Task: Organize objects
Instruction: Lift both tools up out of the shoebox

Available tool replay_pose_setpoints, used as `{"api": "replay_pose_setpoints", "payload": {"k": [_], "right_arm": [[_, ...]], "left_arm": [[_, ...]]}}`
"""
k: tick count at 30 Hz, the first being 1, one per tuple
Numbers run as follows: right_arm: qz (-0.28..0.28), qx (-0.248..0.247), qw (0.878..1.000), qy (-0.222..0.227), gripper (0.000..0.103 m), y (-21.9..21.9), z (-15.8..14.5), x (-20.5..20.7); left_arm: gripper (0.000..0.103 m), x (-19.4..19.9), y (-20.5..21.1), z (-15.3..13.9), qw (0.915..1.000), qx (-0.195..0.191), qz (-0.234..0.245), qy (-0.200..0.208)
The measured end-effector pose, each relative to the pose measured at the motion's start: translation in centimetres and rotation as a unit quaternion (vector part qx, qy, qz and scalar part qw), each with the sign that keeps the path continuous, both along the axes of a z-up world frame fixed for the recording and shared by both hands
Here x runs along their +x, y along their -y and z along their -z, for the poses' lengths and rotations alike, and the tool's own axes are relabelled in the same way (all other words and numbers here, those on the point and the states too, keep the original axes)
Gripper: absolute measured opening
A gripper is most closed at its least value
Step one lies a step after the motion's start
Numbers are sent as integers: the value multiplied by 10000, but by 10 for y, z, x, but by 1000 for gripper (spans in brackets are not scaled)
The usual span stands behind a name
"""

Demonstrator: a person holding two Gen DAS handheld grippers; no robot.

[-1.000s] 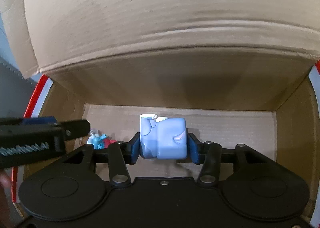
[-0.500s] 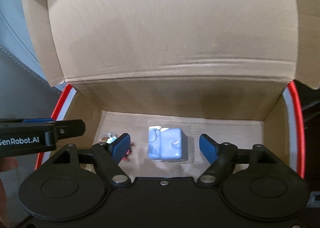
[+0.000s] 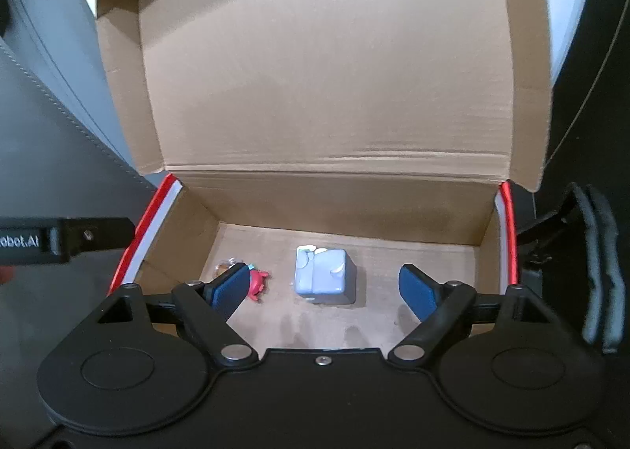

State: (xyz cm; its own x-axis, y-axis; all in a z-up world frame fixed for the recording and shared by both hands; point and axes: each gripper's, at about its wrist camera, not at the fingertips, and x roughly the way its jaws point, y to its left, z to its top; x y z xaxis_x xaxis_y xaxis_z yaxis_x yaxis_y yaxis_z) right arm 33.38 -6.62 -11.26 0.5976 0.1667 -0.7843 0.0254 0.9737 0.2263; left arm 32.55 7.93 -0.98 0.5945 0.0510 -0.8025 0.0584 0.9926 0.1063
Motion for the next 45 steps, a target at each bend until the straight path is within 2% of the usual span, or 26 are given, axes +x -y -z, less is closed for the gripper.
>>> {"api": "replay_pose_setpoints", "payload": {"k": [4,6,10,14,26,29,38,43,45], "right_arm": [[-66,120,9999,48,86,2,-12,-11],[-71,106,9999,90,94,3,-19,-16],[-50,139,9997,183,96,6,-30,-26],[10,119,9995,279,103,8,-41,-36],[345,305,9978,484,103,20,-66,-70],[376,332,9975,505,103,19,-68,-78],[458,231,9966,638,103,16,-74,-100],[553,245,9959,680,103,17,-74,-113],[569,254,9956,698,103,17,-74,-118]], "left_arm": [[89,-9,-3,-5,10000,-23,12,74],[90,-14,-4,-6,9999,-58,17,82],[95,-22,-7,-9,9998,-85,93,126],[100,-34,-8,-23,9995,-104,194,219],[102,-61,-19,-44,9990,-249,247,267],[102,-65,-26,-51,9986,-400,227,263],[102,-84,-32,-71,9972,-403,463,436],[102,-94,-33,-70,9963,-276,644,498],[102,-96,-36,-66,9963,-350,676,409]]}}
